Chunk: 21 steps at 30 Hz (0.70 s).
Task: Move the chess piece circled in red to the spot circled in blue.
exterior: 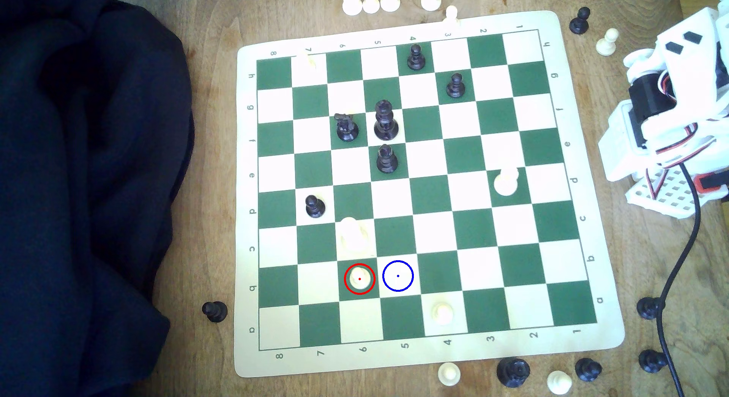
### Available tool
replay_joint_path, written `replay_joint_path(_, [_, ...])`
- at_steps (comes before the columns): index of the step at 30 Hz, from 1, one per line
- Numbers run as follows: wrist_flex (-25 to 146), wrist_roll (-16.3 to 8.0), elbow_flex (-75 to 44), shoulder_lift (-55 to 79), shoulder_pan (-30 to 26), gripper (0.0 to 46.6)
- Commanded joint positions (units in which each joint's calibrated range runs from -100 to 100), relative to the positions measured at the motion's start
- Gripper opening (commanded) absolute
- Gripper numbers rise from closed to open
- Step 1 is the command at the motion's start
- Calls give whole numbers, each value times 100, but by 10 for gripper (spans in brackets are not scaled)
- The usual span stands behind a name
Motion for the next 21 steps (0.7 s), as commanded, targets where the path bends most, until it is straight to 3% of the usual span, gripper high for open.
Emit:
replay_joint_path(1, [-111,10,108,-11,-47,2])
replay_joint_path(6, [643,10,108,-11,-86,2])
replay_joint_path(14, [3427,10,90,-11,8,2])
replay_joint_path(21, [7228,10,-544,-20,305,3])
